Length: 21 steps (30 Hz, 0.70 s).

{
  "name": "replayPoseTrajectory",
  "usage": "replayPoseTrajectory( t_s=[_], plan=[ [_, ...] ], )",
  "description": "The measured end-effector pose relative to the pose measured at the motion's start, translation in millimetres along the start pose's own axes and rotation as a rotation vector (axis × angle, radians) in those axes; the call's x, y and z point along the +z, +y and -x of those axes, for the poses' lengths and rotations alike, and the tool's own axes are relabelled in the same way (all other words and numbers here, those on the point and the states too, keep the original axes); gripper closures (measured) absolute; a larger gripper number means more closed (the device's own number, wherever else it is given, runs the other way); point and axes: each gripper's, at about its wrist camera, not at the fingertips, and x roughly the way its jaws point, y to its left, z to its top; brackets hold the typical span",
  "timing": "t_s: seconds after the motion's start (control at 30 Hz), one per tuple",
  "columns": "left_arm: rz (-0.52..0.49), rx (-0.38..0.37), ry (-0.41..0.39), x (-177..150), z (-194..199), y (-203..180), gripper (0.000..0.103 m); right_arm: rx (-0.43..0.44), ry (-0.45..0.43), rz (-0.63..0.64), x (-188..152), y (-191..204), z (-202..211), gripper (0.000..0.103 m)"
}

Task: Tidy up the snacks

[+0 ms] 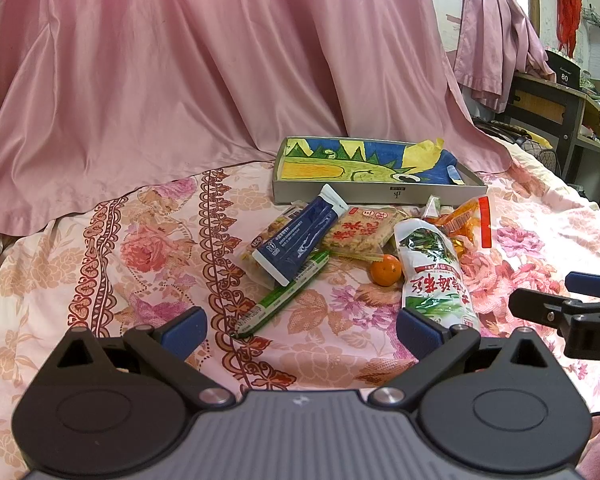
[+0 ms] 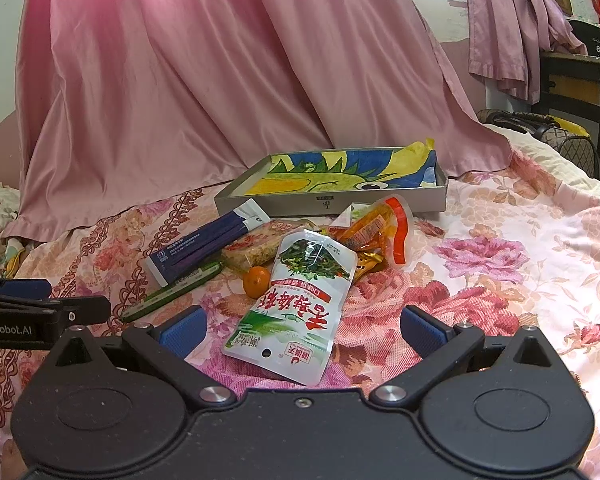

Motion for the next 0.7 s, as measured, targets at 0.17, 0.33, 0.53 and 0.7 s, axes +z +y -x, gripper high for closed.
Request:
replayPoseTrajectory(
  t_s=[0.17, 0.33, 0.53, 0.7],
  plan=[
    [0.0, 0.0, 0.0, -0.1, -0.2, 0.0, 0.0, 0.0, 0.0, 0.0, -0.7, -0.4, -1.4, 0.001],
    [0.001, 0.0, 0.0, 0.0, -0.1, 0.0, 0.0, 0.0, 0.001, 0.001, -0.6, -0.2, -0.7, 0.001],
    [0.0, 0.0, 0.002, -0.1, 0.3, -0.1, 0.0, 0.003, 0.006, -0.002, -1.9, 0.2, -3.3, 0.001],
    [0.001, 0.001, 0.005, -0.4, 0.3, 0.1, 0.0, 0.003, 0.016, -0.001, -1.6, -0.3, -3.8, 0.001]
  ],
)
